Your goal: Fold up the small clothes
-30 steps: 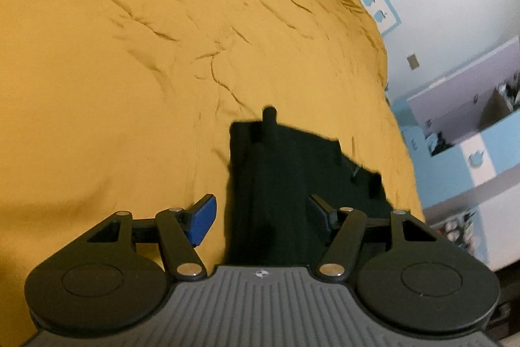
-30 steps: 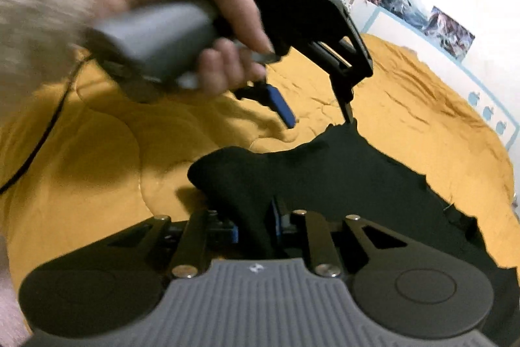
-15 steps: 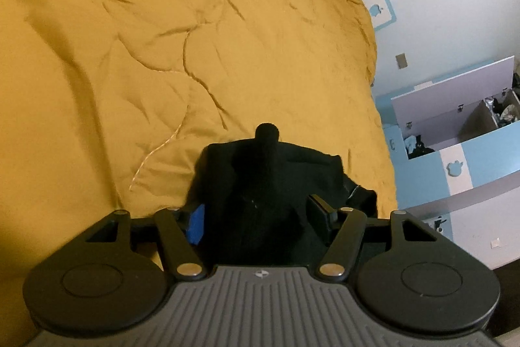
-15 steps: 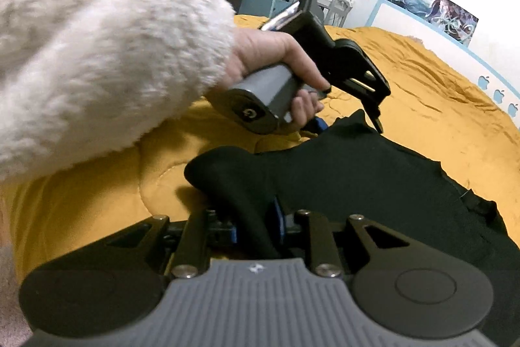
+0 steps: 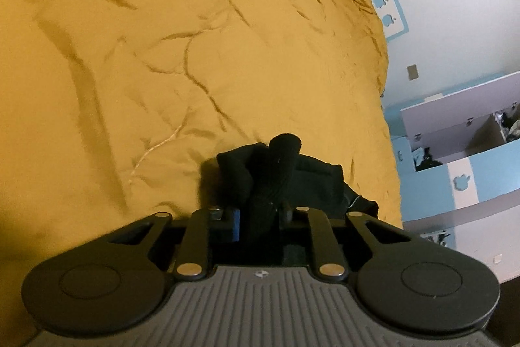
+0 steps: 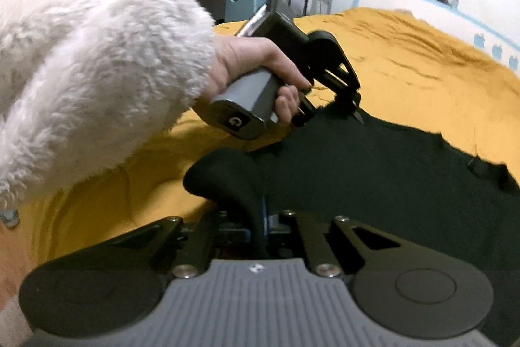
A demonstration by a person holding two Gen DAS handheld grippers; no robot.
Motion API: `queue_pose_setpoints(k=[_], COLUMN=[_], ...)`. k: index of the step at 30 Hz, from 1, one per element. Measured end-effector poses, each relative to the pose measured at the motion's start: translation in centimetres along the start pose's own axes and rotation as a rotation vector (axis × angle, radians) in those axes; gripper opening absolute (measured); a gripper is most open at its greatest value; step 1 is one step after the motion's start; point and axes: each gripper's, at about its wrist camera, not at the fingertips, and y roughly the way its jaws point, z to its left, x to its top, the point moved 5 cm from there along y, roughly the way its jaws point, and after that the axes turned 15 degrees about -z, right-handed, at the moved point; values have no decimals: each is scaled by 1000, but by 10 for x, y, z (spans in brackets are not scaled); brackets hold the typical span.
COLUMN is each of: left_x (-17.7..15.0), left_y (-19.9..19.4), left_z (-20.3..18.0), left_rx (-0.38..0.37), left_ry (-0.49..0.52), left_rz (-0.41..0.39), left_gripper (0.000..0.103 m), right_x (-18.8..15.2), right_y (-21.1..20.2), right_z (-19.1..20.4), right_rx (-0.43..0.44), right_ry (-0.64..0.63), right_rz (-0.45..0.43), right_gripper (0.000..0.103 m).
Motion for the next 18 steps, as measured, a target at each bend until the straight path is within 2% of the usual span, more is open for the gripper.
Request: queue_pose_setpoints(k=[5,10,18], left_x=[5,2,-18], left_y=[-3,-10,6], left_z=[-29,-76,-153], left_rx=[44,58,74], left_ry=[76,173,277], left_rz=[-7,-46,-55], left_gripper=[20,20,19], right_x=[9,19,32], right_y=[-12,-30,-79], right_z=[-20,-41,-92], right_rx=[-10,-27,-120], right_ry=[92,158,235], right_rz=[-17,-54,-136], right_gripper=[0,0,0])
